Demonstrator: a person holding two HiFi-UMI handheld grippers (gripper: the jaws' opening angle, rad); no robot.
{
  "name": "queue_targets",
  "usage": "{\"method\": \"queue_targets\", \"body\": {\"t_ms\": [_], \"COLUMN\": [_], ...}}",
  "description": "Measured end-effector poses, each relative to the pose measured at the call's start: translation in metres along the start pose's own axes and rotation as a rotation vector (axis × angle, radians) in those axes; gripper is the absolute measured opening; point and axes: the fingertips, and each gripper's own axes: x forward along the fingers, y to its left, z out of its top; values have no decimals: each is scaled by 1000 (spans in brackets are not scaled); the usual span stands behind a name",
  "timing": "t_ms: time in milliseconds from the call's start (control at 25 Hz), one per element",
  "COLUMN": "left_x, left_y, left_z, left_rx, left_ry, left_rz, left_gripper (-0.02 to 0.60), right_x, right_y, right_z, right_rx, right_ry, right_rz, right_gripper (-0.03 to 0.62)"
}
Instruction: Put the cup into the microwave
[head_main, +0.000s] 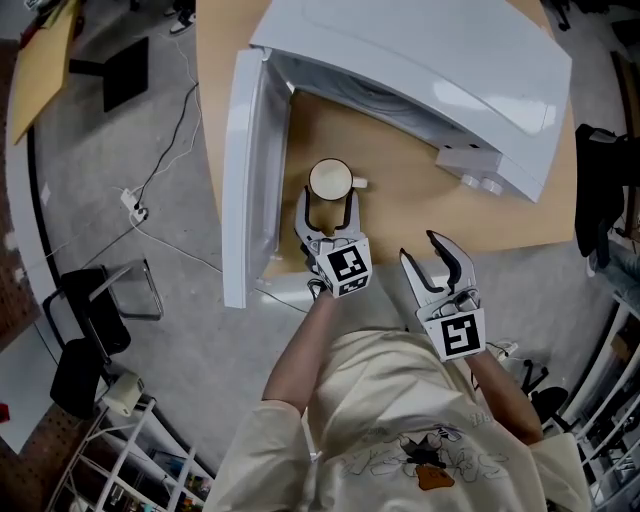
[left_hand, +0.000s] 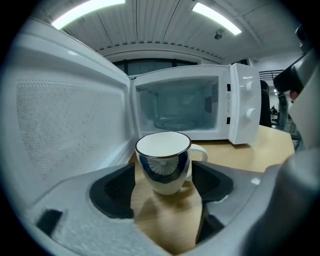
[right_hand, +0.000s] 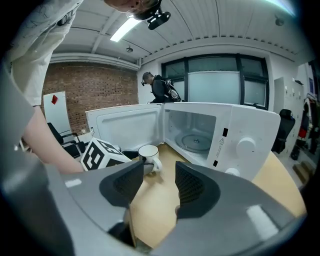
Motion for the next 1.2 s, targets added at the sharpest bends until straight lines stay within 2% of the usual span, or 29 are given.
{"method": "queue_targets", "body": {"t_ms": [160,400,680,920,1040,1200], "left_x": [16,31,44,42,36,30], "left_y": [0,3,4,1,-3,-12], "left_z": [1,20,29,35,51,75], "left_rx": [-9,-13,-23,-33,-42,-52], "left_ry": [-30,-119,-146,-143,-171,-163], "left_rz": [6,-15,-41,-85,-108,-141], "left_gripper": [365,394,393,393,393,393], "right_x": [-5,-12,-15,-9,-6,-4], "right_y": [-8,-13,-14,-15,-14,-15], "right_z": [-7,-19,-32,-25,-17,-3], "right_rx": [29,51,69,68,69,78], "right_ry": [35,81,118,93,72,37], "right_rz": [-22,-45,-60,-61,-61,-73], "right_gripper": [207,201,198,196,193,179]}}
